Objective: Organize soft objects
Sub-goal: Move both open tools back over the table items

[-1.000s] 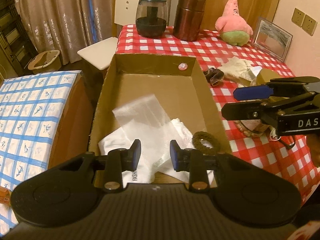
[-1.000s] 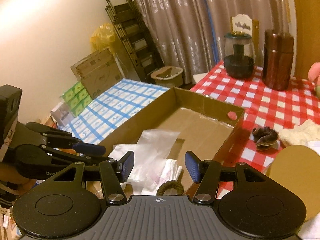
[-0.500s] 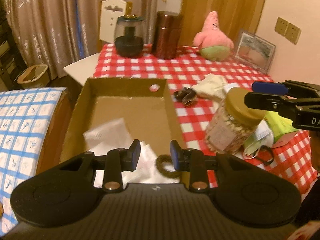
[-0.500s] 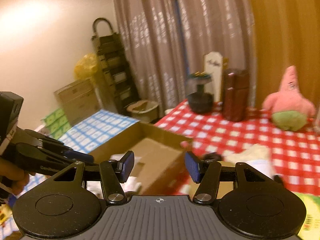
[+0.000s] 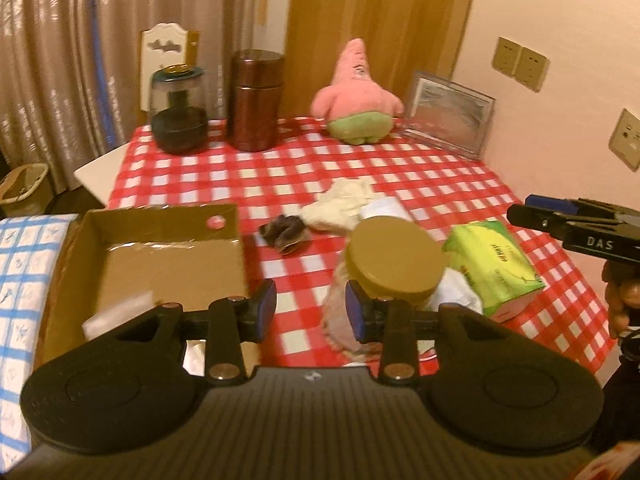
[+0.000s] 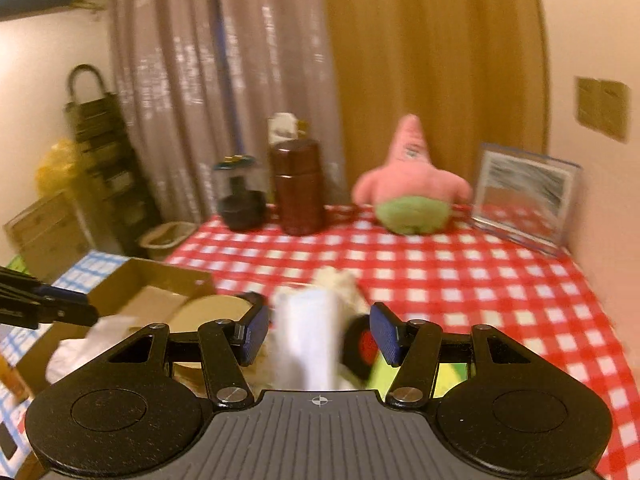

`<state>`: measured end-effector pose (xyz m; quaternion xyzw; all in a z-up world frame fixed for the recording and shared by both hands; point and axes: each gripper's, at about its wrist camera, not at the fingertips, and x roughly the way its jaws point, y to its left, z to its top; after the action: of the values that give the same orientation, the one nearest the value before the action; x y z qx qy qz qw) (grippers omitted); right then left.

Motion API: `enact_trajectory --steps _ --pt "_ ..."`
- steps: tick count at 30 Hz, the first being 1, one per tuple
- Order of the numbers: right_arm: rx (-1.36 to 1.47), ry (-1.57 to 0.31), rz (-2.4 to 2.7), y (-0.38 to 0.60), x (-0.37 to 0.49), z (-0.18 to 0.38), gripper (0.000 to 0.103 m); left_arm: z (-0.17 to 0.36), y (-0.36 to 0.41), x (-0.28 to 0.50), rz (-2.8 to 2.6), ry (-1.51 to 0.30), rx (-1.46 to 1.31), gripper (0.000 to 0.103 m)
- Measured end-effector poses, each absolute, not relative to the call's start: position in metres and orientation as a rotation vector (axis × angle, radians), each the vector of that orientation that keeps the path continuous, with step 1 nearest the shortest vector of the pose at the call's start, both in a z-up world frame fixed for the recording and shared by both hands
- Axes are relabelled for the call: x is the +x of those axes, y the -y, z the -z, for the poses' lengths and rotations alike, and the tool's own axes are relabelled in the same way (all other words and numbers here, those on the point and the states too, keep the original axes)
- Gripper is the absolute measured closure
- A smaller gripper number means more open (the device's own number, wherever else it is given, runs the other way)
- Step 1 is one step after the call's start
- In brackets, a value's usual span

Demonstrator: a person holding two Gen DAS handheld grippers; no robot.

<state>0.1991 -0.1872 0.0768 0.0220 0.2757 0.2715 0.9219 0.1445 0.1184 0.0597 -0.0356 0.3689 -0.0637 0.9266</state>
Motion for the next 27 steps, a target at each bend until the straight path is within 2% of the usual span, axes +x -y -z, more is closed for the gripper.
enact_trajectory --steps 19,27 --pt "0.052 -0.672 -0.480 0.228 0.220 -0.058 0.047 -0.060 -0.066 0.201 0.284 -0.795 0.017 0.052" --pt "0.048 -0.698 -0.520 0.222 0.229 -0.055 0.047 -0.063 -0.054 0.239 0.372 -0.831 0.076 0.050"
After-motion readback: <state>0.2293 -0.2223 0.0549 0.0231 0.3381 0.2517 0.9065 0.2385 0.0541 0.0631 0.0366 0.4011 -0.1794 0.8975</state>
